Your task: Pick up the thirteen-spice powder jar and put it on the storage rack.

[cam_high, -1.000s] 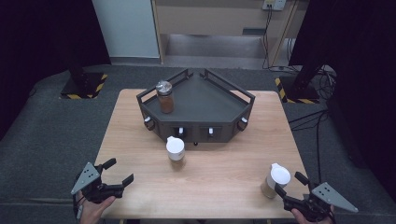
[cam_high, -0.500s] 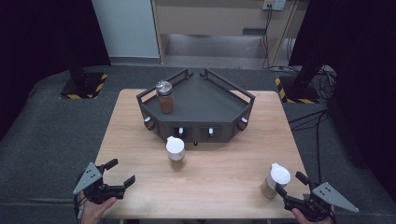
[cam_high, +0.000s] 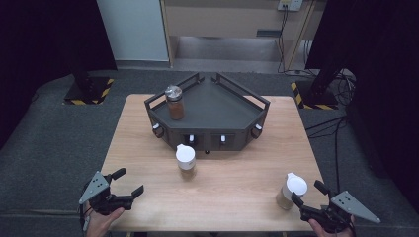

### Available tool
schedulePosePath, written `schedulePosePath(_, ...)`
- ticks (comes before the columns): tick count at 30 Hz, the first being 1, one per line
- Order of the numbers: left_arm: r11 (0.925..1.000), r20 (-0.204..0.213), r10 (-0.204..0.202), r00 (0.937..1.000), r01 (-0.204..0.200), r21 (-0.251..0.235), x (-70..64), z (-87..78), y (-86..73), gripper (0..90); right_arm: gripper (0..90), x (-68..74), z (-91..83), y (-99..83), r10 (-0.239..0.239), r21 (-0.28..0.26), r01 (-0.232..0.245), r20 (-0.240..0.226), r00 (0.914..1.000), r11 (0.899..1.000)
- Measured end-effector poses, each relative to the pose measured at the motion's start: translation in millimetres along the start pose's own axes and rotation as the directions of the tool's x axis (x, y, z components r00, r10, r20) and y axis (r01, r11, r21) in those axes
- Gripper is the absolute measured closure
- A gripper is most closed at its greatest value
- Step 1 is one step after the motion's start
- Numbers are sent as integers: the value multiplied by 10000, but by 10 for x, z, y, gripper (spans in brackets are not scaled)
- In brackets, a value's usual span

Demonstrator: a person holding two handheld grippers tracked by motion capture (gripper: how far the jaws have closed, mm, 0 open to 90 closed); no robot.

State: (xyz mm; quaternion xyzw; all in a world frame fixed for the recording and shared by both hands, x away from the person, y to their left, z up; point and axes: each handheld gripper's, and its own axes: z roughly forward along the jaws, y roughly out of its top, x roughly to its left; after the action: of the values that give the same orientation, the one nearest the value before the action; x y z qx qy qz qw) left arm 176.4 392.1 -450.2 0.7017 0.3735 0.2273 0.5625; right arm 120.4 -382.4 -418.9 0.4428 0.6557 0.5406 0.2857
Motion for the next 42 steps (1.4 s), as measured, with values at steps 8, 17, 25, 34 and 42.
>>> schedulePosePath(8, 10000, -22, -36, 10000, 36, 8, 5, 9, 0, 35, 52, 69, 39, 179, -176, -105, 172, -364, 9992, 9998)
schedulePosePath(17, 10000, 81, 8, 10000, -8, 17, 25, 41, 8, 36, 51, 171, 196, 415, -399, 23, 402, -817, 9959, 9992)
schedulePosePath(25, 10000, 86, -6, 10000, 6, 43, 36, 55, 15, 36, 52, 275, 431, 630, -628, 274, 668, -1260, 9900, 9974)
schedulePosePath(34, 9999, 133, 74, 9999, -75, 91, 34, 69, 24, 37, 55, 447, 826, 868, -963, 294, 1060, -2324, 9678, 9939)
schedulePosePath(42, 9999, 162, 77, 9998, -79, 104, 40, 78, 24, 38, 55, 573, 1198, 977, -882, 671, 1147, -3135, 9455, 9911)
